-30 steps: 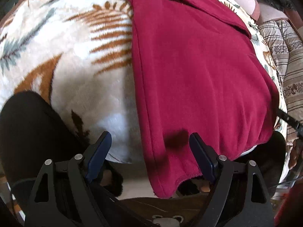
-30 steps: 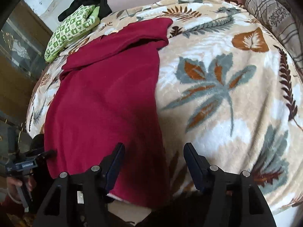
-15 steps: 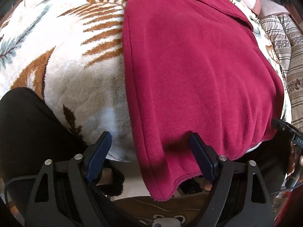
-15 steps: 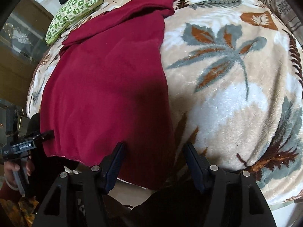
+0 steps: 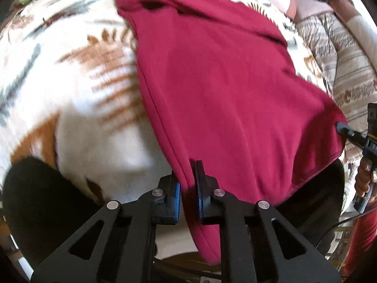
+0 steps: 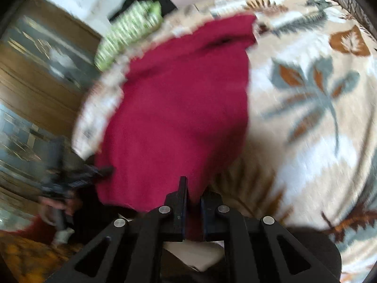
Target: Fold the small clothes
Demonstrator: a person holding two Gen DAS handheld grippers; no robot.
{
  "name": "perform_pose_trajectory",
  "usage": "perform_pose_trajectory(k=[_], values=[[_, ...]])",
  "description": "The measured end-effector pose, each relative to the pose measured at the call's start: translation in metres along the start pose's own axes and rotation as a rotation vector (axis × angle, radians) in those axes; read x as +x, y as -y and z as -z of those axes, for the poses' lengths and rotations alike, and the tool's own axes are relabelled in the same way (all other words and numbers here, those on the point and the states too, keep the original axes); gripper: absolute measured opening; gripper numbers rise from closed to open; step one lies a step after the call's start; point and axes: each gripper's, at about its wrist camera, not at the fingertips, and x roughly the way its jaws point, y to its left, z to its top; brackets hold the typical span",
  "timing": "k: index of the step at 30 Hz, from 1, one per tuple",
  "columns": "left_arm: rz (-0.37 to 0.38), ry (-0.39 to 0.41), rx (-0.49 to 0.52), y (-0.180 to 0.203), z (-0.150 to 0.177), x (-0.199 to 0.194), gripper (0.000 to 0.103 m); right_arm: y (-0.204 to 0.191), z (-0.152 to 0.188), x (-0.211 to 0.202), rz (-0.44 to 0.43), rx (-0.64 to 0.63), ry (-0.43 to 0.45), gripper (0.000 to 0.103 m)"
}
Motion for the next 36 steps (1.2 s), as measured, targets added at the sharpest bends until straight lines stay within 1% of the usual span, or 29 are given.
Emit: perform_pose_trajectory(k=[2, 5, 8, 10, 12, 14, 16, 17, 18, 21, 23, 28, 34, 36], values=[[0.015, 0.020, 0.006, 0.000, -0.010, -0.008, 0.009, -0.008, -0.012, -0.003, -0.024, -0.008, 0.043, 0.008], [0.040, 0.031, 0.019, 0.005, -0.018, -0.013, 0.009, -0.016, -0.026, 0.000, -0.026, -0.030, 0.063, 0.008], [0.056, 0.004, 0.013, 0.004, -0.017, -0.010, 0.009, -0.015, -0.029, 0.002, -0.019, -0.044, 0.055, 0.008], [0.062, -0.032, -0.021, 0.001, -0.015, -0.005, 0.009, -0.016, -0.026, 0.004, -0.017, -0.048, 0.043, 0.008], [0.072, -0.066, -0.052, -0.002, -0.010, -0.002, 0.009, -0.008, -0.025, 0.005, -0.016, -0.039, 0.036, 0.008], [0.080, -0.095, -0.065, -0.002, -0.002, 0.001, 0.015, 0.000, -0.026, 0.003, -0.015, -0.024, 0.031, 0.008], [0.088, -0.125, -0.067, 0.000, 0.008, 0.005, 0.039, 0.005, -0.023, 0.003, -0.019, -0.005, 0.029, 0.008], [0.096, -0.137, -0.074, 0.003, 0.010, 0.009, 0.044, 0.006, -0.022, 0.003, -0.019, 0.002, 0.027, 0.008], [0.100, -0.144, -0.082, 0.004, 0.014, 0.011, 0.046, 0.008, -0.019, 0.004, -0.018, 0.007, 0.024, 0.008], [0.088, -0.165, -0.097, 0.004, 0.024, 0.020, 0.046, 0.012, -0.014, 0.005, -0.018, 0.019, 0.013, 0.008], [0.077, -0.149, -0.087, 0.005, 0.028, 0.017, 0.046, 0.013, -0.010, 0.005, -0.015, 0.024, 0.008, 0.008], [0.054, -0.143, -0.083, 0.010, 0.027, 0.017, 0.046, 0.018, -0.005, 0.004, -0.006, 0.036, 0.000, 0.008], [0.002, -0.135, -0.056, 0.012, 0.023, 0.017, 0.046, 0.020, -0.003, 0.003, -0.005, 0.035, -0.002, 0.008], [0.019, -0.145, -0.069, 0.006, 0.023, 0.017, 0.046, 0.020, -0.003, 0.003, -0.003, 0.032, -0.003, 0.008]])
